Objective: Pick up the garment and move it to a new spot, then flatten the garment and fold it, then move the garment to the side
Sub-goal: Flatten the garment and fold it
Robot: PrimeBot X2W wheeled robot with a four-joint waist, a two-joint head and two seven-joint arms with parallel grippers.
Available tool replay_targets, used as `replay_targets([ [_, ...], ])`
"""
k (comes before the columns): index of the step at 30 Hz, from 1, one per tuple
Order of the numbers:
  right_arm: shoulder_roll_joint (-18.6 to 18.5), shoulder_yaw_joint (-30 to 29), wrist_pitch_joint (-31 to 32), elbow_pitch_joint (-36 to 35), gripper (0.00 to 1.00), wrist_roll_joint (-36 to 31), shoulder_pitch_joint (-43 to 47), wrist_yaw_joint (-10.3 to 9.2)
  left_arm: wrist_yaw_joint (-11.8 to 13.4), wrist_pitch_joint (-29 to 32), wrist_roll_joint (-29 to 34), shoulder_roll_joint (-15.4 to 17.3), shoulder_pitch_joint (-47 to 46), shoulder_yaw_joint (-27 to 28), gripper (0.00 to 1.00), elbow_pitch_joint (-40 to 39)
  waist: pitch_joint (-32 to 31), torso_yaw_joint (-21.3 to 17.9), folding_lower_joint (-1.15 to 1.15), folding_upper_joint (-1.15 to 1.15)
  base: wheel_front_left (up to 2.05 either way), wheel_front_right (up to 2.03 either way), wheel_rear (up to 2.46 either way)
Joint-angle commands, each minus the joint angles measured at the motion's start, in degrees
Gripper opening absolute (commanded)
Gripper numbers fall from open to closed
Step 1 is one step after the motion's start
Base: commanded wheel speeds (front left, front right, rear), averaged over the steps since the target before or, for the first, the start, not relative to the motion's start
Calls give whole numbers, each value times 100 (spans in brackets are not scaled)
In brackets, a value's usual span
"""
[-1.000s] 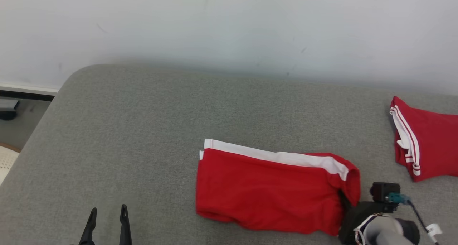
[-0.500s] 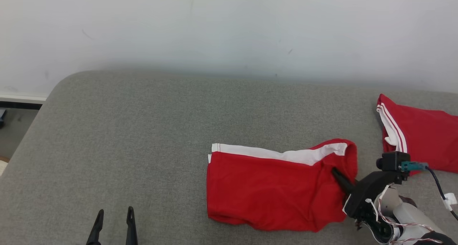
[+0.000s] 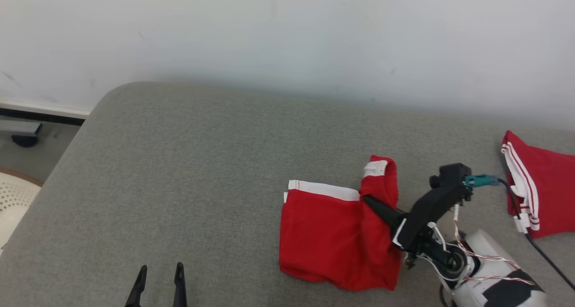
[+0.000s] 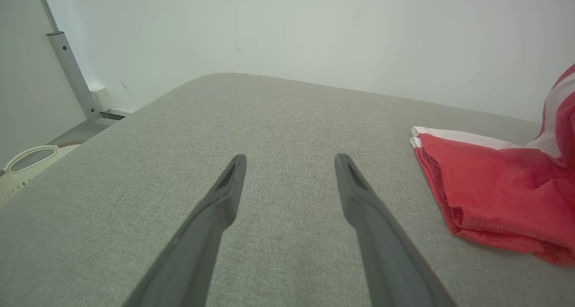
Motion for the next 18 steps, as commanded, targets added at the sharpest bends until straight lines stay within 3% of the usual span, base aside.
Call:
replay_targets([
  [1,79,-13,20,32,0,18,-65,-10,26,-14,-24,-3,-64,-19,100,8,5,115,0,0,0,0,0],
  [9,664,-123,125,892,0,-202,-557,-9,74,-14,-161,-2,-183,-334,100,99,92,405,0,0,0,0,0],
  [18,1048,-18,-162,1872,0,-685,-899,-9,167,-14,-296,-2,-353,-601,100,140,188,619,0,0,0,0,0],
])
